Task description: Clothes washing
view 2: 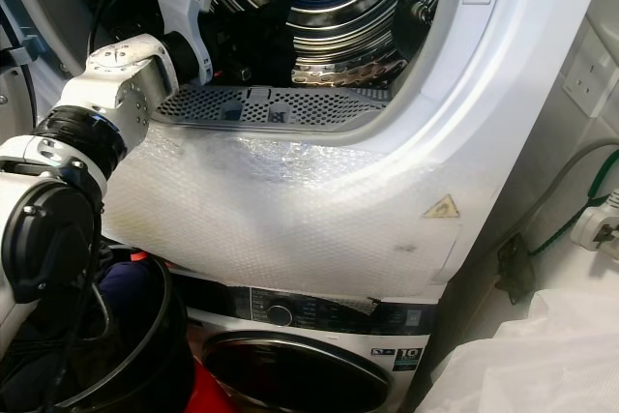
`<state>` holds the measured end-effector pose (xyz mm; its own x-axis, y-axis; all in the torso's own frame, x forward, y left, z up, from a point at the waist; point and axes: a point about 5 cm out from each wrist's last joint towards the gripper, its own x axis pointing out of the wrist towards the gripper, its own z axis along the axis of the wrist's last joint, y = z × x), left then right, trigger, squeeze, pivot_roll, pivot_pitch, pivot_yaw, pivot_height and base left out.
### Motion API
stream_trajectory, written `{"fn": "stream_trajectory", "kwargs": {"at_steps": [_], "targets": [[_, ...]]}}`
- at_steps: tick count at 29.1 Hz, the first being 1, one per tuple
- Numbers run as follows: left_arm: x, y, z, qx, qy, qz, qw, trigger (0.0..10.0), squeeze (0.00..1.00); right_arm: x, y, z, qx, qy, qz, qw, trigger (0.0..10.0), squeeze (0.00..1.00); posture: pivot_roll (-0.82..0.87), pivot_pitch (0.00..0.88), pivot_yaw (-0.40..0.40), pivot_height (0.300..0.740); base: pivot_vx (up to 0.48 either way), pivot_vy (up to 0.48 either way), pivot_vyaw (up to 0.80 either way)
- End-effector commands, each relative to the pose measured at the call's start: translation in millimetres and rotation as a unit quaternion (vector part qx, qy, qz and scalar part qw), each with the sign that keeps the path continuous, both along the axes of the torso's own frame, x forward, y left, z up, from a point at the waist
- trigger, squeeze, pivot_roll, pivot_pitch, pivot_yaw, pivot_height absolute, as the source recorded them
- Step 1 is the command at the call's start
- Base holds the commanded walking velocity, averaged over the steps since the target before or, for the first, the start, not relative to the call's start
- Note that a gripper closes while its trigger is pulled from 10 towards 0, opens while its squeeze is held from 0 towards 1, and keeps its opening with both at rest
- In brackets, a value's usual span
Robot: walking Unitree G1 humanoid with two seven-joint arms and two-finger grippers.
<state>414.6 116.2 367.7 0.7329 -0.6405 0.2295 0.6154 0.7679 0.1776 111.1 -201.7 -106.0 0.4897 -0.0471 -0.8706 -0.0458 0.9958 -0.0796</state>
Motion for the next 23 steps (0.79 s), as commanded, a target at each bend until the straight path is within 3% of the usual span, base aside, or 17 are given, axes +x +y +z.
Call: {"fn": "stream_trajectory", "kwargs": {"at_steps": [1,10,23], "targets": [[-2.1,2.5,10.3,0.000,-0.008,-0.005,1.000,10.0,1.00,-22.9,3.4,-6.8,0.009,0.037,-0.007,0.999,10.0,0.00,-0.16,0.000,0.069,0.740,0.000,0.000,0.00],[-2.6,-1.7,4.9,0.007,0.006,-0.031,0.999,10.0,1.00,-33.2,11.3,-9.7,0.020,0.045,-0.015,0.999,10.0,0.00,-0.14,0.000,0.072,0.740,0.000,0.000,0.00],[-4.6,0.0,16.2,-0.045,-0.007,-0.038,0.998,10.0,1.00,-38.7,4.0,-9.6,0.019,0.052,-0.005,0.998,10.0,0.00,-0.13,0.000,0.034,0.740,0.000,0.000,0.00]]}}
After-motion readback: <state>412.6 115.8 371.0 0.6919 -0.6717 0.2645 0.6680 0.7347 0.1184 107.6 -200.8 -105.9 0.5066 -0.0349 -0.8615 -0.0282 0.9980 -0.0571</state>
